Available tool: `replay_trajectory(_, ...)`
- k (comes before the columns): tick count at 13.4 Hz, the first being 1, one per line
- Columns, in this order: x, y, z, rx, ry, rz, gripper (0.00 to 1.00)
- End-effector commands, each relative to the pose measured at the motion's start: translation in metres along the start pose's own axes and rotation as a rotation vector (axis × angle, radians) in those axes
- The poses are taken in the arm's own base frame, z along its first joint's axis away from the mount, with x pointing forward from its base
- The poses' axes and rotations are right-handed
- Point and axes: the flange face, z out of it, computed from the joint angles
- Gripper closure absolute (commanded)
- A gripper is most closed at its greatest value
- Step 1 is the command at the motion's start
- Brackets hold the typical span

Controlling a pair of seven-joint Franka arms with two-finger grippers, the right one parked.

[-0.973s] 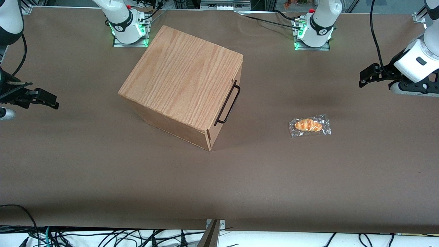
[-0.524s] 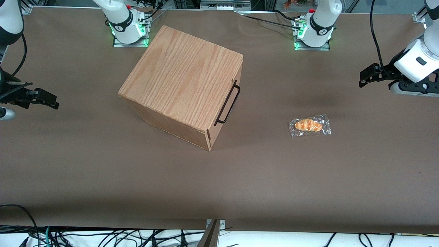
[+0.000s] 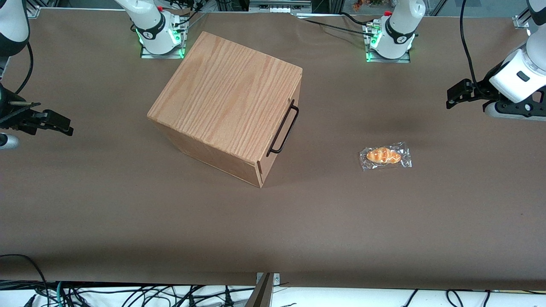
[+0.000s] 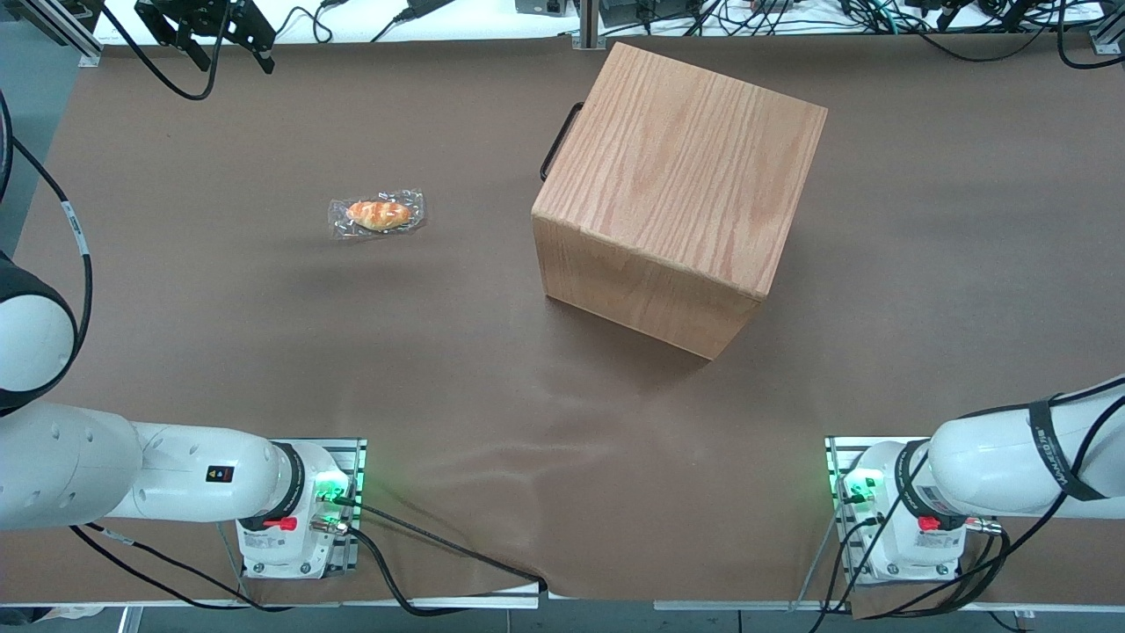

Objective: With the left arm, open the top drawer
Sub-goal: 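Move the open left gripper to the black drawer handle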

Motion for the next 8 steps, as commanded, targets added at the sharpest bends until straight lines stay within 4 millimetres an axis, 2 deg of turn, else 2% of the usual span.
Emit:
replay_trajectory(1, 0.007, 0.016, 0.006, -0.024, -0.039, 0.037, 0.00)
replay_trajectory(4, 0.027, 0.044, 0.019, -0.059, -0.057, 0.080, 0.00)
replay_trajectory(6, 0.045, 0.083, 0.027, -0.067, -0.061, 0.145, 0.00)
replay_trajectory(8, 0.070, 0.134, 0.044, -0.073, -0.068, 0.221, 0.00)
